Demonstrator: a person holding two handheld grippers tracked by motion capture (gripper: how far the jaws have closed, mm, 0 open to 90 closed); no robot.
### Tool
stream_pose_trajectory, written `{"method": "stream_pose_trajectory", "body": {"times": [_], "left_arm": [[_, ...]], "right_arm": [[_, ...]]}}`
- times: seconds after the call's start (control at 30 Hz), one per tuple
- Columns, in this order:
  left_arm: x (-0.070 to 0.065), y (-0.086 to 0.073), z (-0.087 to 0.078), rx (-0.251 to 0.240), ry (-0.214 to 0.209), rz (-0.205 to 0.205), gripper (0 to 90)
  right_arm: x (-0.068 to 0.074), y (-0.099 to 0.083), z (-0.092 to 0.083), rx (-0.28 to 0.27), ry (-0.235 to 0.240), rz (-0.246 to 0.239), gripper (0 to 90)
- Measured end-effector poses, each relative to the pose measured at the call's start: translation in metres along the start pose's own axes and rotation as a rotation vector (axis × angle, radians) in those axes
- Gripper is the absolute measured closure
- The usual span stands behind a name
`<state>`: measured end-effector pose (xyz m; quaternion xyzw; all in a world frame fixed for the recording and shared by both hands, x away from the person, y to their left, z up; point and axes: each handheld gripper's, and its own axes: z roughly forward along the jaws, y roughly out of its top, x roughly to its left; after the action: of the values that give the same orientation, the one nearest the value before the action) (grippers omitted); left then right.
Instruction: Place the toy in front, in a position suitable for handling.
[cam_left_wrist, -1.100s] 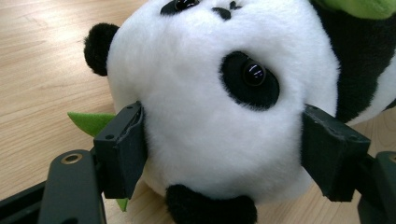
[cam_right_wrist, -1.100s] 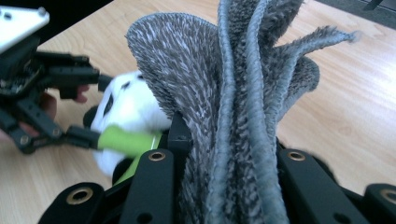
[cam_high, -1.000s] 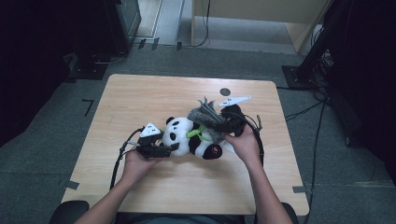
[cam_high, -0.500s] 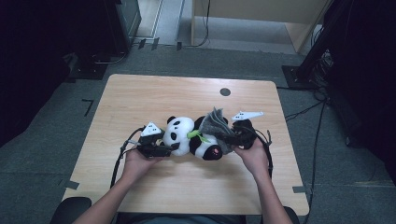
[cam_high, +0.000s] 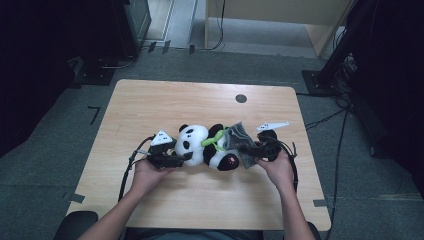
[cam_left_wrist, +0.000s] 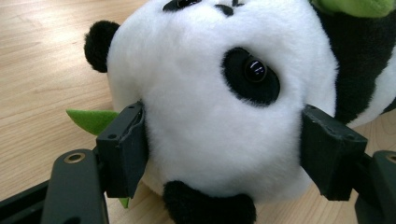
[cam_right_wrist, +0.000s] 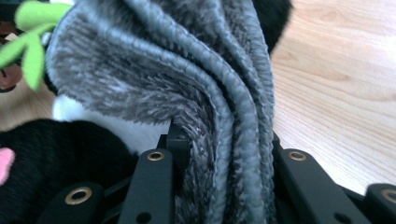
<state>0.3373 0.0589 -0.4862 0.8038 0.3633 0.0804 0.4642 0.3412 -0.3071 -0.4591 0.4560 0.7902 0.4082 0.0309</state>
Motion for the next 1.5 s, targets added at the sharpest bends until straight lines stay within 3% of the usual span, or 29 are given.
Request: {"method": "stream_pose_trajectory", "body": {"times": [0.27, 0.43, 0.63, 0.7, 0.8, 1.03, 1.2, 1.33, 1.5], "left_arm": [[0.0, 0.0, 0.0, -0.001, 0.0, -0.004, 24.9], [0.0, 0.0, 0.0, -0.002, 0.001, -0.003, 24.8], [0.0, -0.001, 0.0, -0.006, 0.002, 0.011, 24.3], [0.0, -0.002, 0.0, -0.007, 0.004, 0.017, 24.2], [0.0, -0.002, 0.0, -0.008, 0.004, 0.019, 23.9], [0.0, -0.002, 0.0, -0.007, 0.005, 0.02, 23.6], [0.0, -0.002, 0.0, -0.005, 0.005, 0.022, 23.6], [-0.001, -0.002, 0.0, -0.008, 0.004, 0.022, 23.6], [-0.001, -0.003, -0.001, -0.005, 0.005, 0.032, 23.5]], "right_arm": [[-0.01, -0.005, 0.002, 0.025, -0.015, 0.018, 69.7], [-0.019, -0.009, 0.007, 0.067, -0.063, 0.029, 69.9], [-0.037, -0.014, 0.009, 0.124, -0.158, 0.102, 70.5], [-0.044, -0.013, 0.003, 0.11, -0.19, 0.14, 70.9], [-0.046, -0.012, -0.007, 0.046, -0.201, 0.148, 70.8], [-0.027, 0.002, -0.036, -0.082, -0.206, 0.105, 70.3], [-0.006, 0.017, -0.051, -0.144, -0.155, 0.058, 70.2], [0.016, 0.029, -0.052, -0.149, -0.099, -0.001, 70.2], [0.036, 0.037, -0.031, -0.085, -0.037, -0.069, 70.2]]}}
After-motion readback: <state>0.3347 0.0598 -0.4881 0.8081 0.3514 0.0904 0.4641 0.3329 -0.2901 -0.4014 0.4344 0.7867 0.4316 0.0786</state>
